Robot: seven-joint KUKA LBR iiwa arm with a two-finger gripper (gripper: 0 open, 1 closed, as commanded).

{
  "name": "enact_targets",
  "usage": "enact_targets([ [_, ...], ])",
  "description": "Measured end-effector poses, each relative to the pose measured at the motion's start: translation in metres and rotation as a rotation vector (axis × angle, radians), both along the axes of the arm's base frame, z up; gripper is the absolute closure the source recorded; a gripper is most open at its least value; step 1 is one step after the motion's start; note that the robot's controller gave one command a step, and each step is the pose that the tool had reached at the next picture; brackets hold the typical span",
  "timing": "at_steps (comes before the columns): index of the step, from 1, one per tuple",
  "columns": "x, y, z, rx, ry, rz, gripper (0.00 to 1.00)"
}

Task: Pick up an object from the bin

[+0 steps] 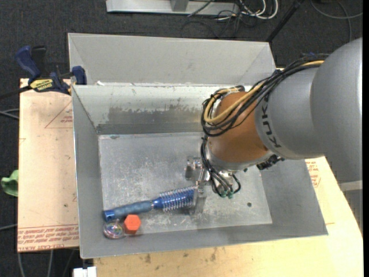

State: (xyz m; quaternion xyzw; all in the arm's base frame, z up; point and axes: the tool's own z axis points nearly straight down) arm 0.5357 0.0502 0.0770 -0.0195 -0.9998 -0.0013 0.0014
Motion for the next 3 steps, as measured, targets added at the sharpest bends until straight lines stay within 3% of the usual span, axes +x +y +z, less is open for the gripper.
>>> enact_targets([
  [1, -0.048, -0.002, -0.007, -0.001, -0.01, 0.072, 0.0],
  [2, -0.049, -0.002, -0.008, -0.001, -0.003, 0.072, 1.0],
  [3, -0.035, -0.013, 0.126, -0.002, -0.012, 0.085, 1.0],
])
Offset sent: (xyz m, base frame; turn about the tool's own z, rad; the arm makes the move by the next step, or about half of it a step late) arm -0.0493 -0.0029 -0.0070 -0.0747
